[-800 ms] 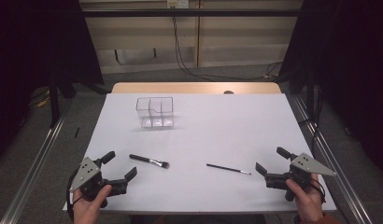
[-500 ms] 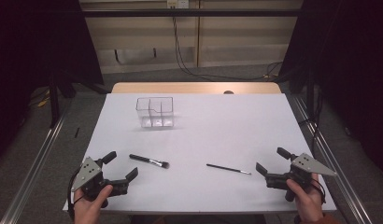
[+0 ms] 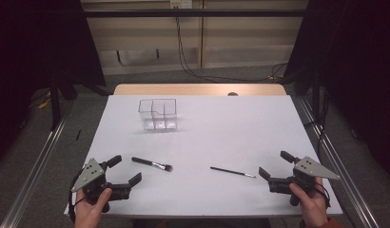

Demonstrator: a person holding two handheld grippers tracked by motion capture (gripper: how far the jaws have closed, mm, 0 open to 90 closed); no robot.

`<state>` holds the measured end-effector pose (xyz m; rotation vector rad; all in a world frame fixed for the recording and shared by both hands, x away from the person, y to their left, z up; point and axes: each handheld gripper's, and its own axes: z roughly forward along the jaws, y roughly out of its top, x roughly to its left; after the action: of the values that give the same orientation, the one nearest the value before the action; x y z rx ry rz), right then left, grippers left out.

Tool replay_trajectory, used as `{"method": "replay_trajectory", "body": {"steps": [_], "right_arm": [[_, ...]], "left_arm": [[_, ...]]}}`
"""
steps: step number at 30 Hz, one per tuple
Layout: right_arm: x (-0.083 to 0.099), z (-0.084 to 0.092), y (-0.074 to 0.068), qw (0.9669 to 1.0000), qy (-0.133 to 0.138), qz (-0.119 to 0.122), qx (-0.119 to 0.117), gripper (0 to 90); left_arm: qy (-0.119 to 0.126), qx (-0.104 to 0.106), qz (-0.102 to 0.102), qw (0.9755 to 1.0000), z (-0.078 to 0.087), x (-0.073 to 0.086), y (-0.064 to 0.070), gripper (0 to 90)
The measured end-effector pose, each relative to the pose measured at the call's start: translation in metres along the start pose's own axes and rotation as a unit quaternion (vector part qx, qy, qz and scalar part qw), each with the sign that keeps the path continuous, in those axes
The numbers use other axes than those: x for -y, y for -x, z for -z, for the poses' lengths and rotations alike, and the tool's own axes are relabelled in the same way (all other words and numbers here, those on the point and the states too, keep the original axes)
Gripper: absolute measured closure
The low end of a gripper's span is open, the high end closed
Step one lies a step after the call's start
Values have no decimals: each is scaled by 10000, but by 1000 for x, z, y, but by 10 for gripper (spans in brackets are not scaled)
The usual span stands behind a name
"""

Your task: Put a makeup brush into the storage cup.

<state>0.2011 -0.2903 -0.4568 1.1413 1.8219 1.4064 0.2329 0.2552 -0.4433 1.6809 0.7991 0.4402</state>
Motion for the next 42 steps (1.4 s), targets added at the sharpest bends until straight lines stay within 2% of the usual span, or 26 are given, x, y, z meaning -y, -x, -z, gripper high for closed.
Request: {"method": "replay_trajectory", "body": {"steps": [2,4,7,10,13,16,27,30,34,36,42], "right_arm": [[0,-1,0,10000,-5,-8,-18,0],[0,-2,1,10000,-2,-23,-14,0],[0,-2,1,10000,-12,-64,3,0],[1,-1,2,10000,-2,-41,15,0],[1,-1,1,10000,-2,-41,9,0],[1,-2,1,10000,-46,-58,19,0],[1,-2,1,10000,-16,-23,24,0],[1,-2,1,10000,-3,-1,-16,0],[1,-2,0,10000,-16,25,-23,0],[1,-2,0,10000,-4,10,-35,0],[0,-2,0,10000,20,14,-59,0]], "left_arm": [[-25,-33,-25,10000,-1,-1,-1,25],[-1,-19,63,10000,-3,-2,-2,24],[-60,-20,-73,10000,-9,-8,-3,24],[-19,-12,-104,9999,-14,-14,-4,25],[29,79,-317,9995,-18,-18,-2,24],[37,186,-437,9989,-23,-20,0,24],[21,381,-572,9976,-44,-30,5,24],[15,447,-681,9967,-49,-34,8,24],[122,448,-654,9968,-56,-40,9,24],[281,306,-659,9970,-57,-42,10,26],[258,362,-712,9965,-68,-47,10,20]]}}
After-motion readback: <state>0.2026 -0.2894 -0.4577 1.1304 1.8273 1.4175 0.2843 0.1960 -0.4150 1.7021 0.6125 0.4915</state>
